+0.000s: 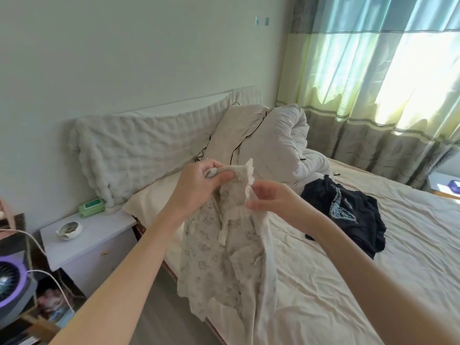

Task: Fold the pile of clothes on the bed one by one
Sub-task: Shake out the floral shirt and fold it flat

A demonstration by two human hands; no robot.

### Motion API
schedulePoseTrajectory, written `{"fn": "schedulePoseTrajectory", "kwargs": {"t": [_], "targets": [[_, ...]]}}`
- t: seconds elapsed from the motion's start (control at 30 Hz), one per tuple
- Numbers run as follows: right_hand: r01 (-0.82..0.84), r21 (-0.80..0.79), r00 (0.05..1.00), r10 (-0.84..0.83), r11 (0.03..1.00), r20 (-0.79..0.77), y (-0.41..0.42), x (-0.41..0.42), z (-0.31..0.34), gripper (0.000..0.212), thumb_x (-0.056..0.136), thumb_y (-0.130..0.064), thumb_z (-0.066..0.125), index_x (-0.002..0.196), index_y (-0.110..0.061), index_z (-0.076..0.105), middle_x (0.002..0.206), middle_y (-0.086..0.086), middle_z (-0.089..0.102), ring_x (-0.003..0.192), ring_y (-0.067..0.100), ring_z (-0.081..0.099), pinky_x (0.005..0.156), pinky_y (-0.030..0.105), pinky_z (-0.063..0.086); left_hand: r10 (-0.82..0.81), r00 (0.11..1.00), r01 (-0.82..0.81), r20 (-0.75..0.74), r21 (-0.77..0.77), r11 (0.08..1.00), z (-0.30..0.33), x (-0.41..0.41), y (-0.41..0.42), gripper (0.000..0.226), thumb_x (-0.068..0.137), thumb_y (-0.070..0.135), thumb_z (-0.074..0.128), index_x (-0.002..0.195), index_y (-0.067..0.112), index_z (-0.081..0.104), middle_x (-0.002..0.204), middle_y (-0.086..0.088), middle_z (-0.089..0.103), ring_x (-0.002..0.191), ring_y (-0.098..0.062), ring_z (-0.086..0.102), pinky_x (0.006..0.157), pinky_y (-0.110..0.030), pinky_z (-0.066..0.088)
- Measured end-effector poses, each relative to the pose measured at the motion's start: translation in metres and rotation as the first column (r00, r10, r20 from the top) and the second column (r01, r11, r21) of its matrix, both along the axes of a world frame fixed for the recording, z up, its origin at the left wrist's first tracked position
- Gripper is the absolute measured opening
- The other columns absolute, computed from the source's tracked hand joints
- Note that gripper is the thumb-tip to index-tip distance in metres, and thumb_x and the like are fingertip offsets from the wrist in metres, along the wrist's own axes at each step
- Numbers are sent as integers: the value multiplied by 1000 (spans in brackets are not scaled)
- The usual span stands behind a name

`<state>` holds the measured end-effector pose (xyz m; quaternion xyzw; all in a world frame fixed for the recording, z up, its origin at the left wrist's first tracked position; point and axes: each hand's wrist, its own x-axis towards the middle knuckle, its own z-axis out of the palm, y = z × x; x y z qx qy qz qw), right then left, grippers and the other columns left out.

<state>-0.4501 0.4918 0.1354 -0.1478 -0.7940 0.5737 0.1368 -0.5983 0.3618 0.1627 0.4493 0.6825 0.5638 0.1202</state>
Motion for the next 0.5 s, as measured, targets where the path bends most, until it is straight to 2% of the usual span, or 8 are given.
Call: {"fn": "schedulePoseTrajectory", "kwargs": {"t": [0.03, 0.07, 0.13, 0.2, 0.27, 0.37, 0.43, 0.5], "targets": [[31, 127, 997, -39, 991, 61, 1, 0, -7, 23, 79, -15, 74, 100, -17, 65, 94, -4, 68, 83, 7, 63, 75, 15, 48, 6, 1000, -7, 26, 23, 1000, 2, -3, 0, 7, 78, 23, 74, 81, 19, 70, 64, 16, 68, 56, 4, 60, 54, -9, 44], [82, 286, 988, -116, 955, 105, 3, -2, -16, 20, 81, -12, 71, 98, -19, 63, 94, -4, 66, 84, 9, 60, 74, 17, 47, 1, 999, -2, 38, 37, 999, 4, -5, 0, 7, 78, 22, 74, 81, 18, 69, 64, 16, 68, 57, 3, 61, 54, -8, 44], [207, 472, 957, -277, 857, 82, 6, -4, -27, 13, 84, -7, 61, 82, -19, 56, 83, -3, 58, 80, 16, 53, 72, 28, 42, -6, 1000, 5, 26, 40, 999, 8, -8, -2, 8, 77, 22, 75, 81, 17, 70, 64, 15, 69, 57, 3, 62, 53, -8, 44], [339, 456, 925, -380, 823, -2, 13, -3, -32, 15, 84, -5, 57, 76, -18, 55, 76, -2, 56, 76, 17, 51, 67, 28, 37, 23, 999, -24, 24, 30, 999, 9, -12, -3, 7, 76, 23, 75, 78, 19, 69, 63, 16, 68, 57, 4, 61, 54, -8, 44], [437, 402, 890, -450, 805, -66, 21, 2, -30, 16, 83, -4, 58, 75, -18, 61, 73, -1, 61, 73, 15, 53, 65, 25, 39, 60, 998, -60, 12, 2, 998, 9, -16, -5, 8, 75, 25, 76, 76, 21, 69, 61, 17, 67, 56, 5, 59, 54, -8, 44], [519, 327, 853, -505, 790, -133, 31, 9, -23, 19, 84, -5, 59, 78, -21, 66, 79, -5, 63, 78, 12, 57, 73, 23, 44, 77, 997, -78, -4, -17, 997, 9, -16, -7, 10, 75, 25, 77, 77, 20, 69, 59, 16, 67, 53, 5, 58, 50, -8, 42], [464, 313, 885, -445, 828, -136, 28, 13, -23, 18, 87, -9, 60, 82, -26, 64, 89, -8, 59, 84, 7, 57, 80, 22, 42, 87, 996, -87, -16, -11, 996, 12, -11, -7, 11, 74, 27, 78, 76, 19, 69, 61, 10, 67, 50, 4, 56, 48, -9, 41], [312, 324, 949, -310, 893, -59, 17, 14, -29, 6, 88, -28, 62, 91, -32, 58, 96, -14, 56, 86, -3, 55, 78, 18, 43, 98, 994, -99, -38, -5, 995, 16, -6, -6, 12, 73, 27, 78, 75, 18, 69, 63, 6, 67, 48, 3, 54, 46, -10, 40]]}}
